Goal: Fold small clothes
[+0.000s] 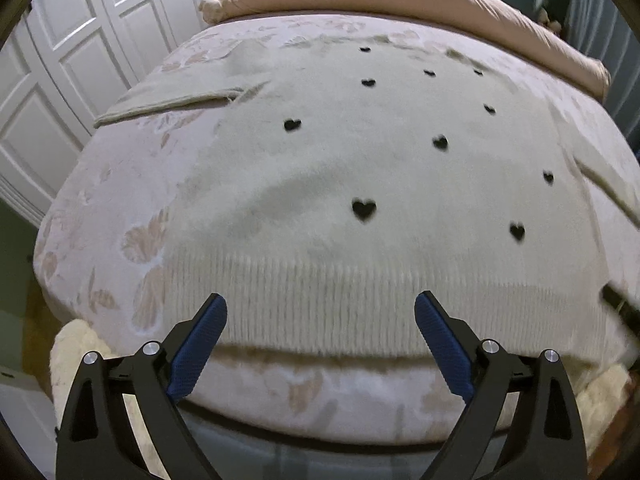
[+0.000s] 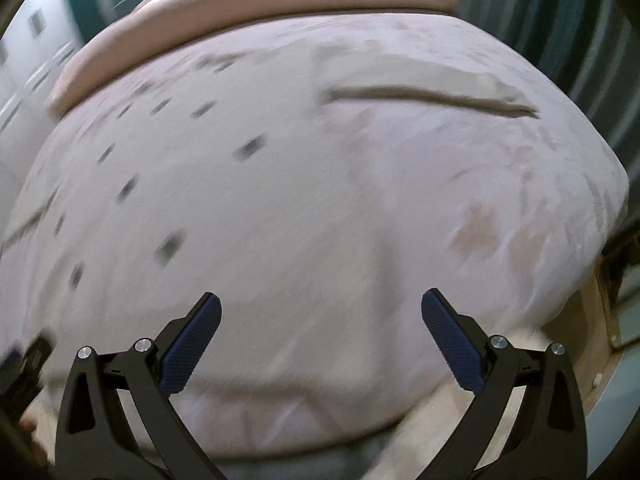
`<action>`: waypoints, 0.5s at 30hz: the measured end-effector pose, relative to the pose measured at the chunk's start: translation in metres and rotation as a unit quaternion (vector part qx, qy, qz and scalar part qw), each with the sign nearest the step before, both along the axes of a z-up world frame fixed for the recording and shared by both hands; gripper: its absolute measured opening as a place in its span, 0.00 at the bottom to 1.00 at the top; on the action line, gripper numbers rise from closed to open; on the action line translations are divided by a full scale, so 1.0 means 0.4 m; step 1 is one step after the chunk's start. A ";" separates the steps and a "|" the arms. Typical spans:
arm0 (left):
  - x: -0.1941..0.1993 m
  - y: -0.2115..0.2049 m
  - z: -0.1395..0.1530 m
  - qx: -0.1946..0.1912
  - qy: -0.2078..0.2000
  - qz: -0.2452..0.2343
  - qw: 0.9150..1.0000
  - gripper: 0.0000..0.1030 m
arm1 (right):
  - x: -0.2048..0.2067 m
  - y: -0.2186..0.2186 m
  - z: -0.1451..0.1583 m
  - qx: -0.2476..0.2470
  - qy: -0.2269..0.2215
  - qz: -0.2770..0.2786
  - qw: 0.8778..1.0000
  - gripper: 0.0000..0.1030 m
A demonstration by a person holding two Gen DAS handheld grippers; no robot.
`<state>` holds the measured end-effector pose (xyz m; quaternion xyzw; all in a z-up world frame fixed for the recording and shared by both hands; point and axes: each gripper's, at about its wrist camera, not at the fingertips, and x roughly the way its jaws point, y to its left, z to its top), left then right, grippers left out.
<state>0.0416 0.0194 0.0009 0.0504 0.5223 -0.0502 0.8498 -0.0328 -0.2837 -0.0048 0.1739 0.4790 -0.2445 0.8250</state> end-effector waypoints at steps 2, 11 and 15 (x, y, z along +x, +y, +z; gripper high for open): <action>0.030 0.002 0.002 -0.001 -0.001 -0.001 1.000 0.90 | 0.030 -0.138 0.000 0.013 -0.008 -0.036 0.999 0.95; 0.150 0.031 -0.036 -0.026 0.033 0.031 0.999 0.90 | 0.118 -0.800 -0.081 0.095 -0.070 -0.261 0.958 0.95; 0.184 0.018 -0.039 -0.009 0.019 0.026 0.999 0.90 | 0.137 -0.940 -0.133 0.128 -0.079 -0.331 0.932 0.95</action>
